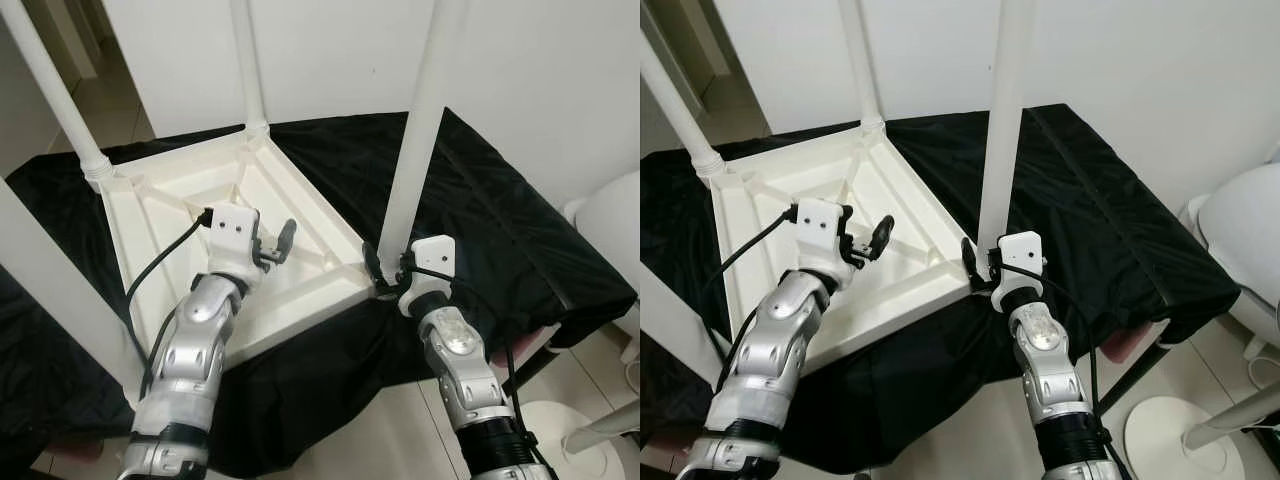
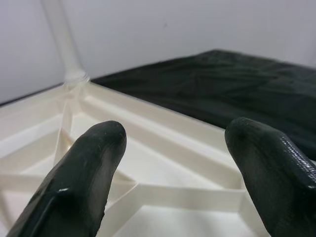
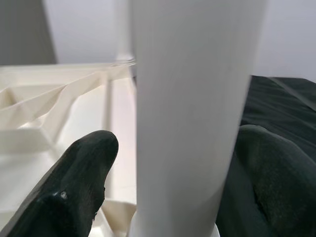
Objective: Building children table
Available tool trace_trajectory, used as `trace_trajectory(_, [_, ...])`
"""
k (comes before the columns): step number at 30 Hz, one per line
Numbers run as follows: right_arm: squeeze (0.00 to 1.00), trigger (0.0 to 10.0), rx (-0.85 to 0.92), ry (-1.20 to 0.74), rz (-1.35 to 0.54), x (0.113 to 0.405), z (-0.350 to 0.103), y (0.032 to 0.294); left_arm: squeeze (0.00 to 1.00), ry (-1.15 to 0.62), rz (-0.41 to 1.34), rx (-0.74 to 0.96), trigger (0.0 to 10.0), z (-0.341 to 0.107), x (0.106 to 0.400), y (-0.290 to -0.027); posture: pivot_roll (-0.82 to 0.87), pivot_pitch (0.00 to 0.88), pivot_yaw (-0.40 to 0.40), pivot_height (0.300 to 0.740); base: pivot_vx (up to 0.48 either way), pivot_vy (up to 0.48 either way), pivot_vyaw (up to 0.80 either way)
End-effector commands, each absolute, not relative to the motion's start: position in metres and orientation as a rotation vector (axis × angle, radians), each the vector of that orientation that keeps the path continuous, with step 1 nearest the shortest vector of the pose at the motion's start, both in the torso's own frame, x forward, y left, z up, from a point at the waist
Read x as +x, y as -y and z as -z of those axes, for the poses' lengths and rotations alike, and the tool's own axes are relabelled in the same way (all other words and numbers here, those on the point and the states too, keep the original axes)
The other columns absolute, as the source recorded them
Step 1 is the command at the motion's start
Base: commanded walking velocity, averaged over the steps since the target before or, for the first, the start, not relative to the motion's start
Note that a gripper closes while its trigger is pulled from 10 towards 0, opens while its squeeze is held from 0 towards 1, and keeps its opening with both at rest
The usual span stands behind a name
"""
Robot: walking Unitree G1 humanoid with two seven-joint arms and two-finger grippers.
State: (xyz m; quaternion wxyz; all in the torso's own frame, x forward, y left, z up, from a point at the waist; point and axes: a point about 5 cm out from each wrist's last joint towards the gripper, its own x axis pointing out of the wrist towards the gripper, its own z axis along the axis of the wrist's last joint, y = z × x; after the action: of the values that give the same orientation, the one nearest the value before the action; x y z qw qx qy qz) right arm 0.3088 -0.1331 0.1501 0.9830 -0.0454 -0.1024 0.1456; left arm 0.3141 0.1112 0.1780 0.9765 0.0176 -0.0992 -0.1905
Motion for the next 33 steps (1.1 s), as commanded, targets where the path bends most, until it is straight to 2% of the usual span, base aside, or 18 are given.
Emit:
trace_trajectory(1, [0.0,10.0,-0.081,0.2,-0.339,0.309,-0.152,0.133,0.0,0.186,0.737,0.071,10.0,-0.177,0.3,-0.094,0.01,0.056,0.039,0.74,0.0,0.0,0.0])
trace_trajectory(3, [0.0,10.0,-0.103,0.192,-0.408,0.31,-0.155,0.136,0.0,0.179,0.867,0.082,10.0,-0.177,0.287,-0.086,0.01,0.064,0.032,0.74,0.0,0.0,0.0])
trace_trajectory(7, [0.0,10.0,-0.126,0.175,-0.48,0.312,-0.157,0.14,0.0,0.159,0.965,0.09,10.0,-0.175,0.277,-0.081,0.01,0.076,0.025,0.74,0.0,0.0,0.0])
trace_trajectory(9, [0.0,10.0,-0.133,0.154,-0.564,0.315,-0.159,0.144,0.0,0.124,1.072,0.106,10.0,-0.171,0.265,-0.076,0.01,0.082,0.023,0.74,0.0,0.0,0.0])
trace_trajectory(15, [0.0,10.0,-0.176,0.112,-0.666,0.319,-0.158,0.149,0.0,0.065,1.178,0.129,10.0,-0.166,0.25,-0.074,0.01,0.09,0.025,0.74,0.0,0.0,0.0])
trace_trajectory(28, [0.0,10.0,-0.215,0.034,-0.768,0.328,-0.148,0.156,0.0,0.026,1.223,0.154,10.0,-0.167,0.246,-0.08,0.02,0.099,0.027,0.74,0.0,0.0,0.0])
trace_trajectory(31, [0.0,10.0,-0.221,0.038,-0.775,0.331,-0.149,0.153,0.0,0.022,1.225,0.154,10.0,-0.167,0.246,-0.081,0.02,0.099,0.028,0.74,0.0,0.0,0.0])
trace_trajectory(33, [0.0,10.0,-0.241,0.055,-0.798,0.338,-0.153,0.142,0.0,0.019,1.205,0.156,10.0,-0.168,0.249,-0.082,0.02,0.1,0.039,0.74,0.0,0.0,0.0])
